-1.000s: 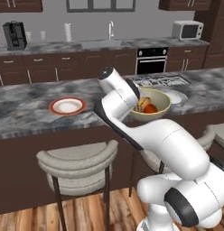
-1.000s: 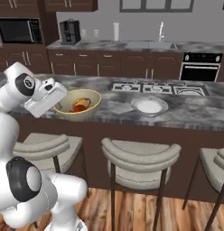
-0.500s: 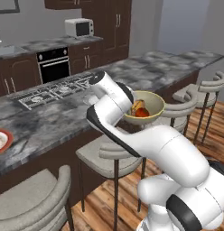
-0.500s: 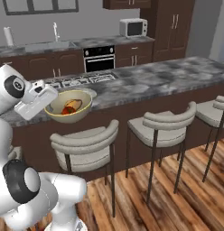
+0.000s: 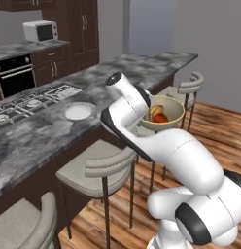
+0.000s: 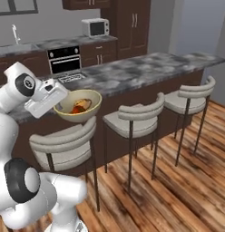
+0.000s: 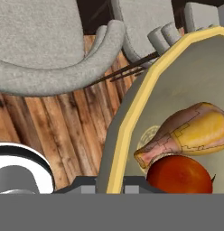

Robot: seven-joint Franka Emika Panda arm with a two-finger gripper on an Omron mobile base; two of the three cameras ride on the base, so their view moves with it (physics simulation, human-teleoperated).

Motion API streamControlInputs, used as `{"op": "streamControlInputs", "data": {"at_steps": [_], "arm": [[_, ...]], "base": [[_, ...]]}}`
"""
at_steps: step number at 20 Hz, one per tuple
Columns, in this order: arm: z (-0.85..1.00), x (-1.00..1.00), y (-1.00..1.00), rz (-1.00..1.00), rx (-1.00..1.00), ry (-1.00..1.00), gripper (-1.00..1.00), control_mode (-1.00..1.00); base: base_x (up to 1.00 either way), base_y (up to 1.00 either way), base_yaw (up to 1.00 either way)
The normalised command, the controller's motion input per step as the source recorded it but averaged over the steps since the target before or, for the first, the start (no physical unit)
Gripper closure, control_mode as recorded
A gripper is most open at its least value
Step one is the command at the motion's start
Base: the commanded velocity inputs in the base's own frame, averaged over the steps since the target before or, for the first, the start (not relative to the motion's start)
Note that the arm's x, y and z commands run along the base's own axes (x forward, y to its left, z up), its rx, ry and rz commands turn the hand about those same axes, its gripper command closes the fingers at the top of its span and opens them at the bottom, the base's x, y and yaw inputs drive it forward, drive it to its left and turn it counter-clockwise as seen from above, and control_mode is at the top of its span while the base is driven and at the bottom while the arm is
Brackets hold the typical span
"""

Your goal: Pick the chicken drumstick and tomato from their plates and place them in the bowl. Then put the bowl in the fridge.

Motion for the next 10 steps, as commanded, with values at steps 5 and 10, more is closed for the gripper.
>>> {"op": "streamControlInputs", "data": {"at_steps": [5, 10], "arm": [[0.0, 0.0, 0.0, 0.0, 0.0, 0.0, 1.0, 1.0], [0.0, 0.0, 0.0, 0.0, 0.0, 0.0, 1.0, 1.0]], "base": [[-0.52, -0.2, 0.03], [-0.16, -0.19, -0.48]]}}
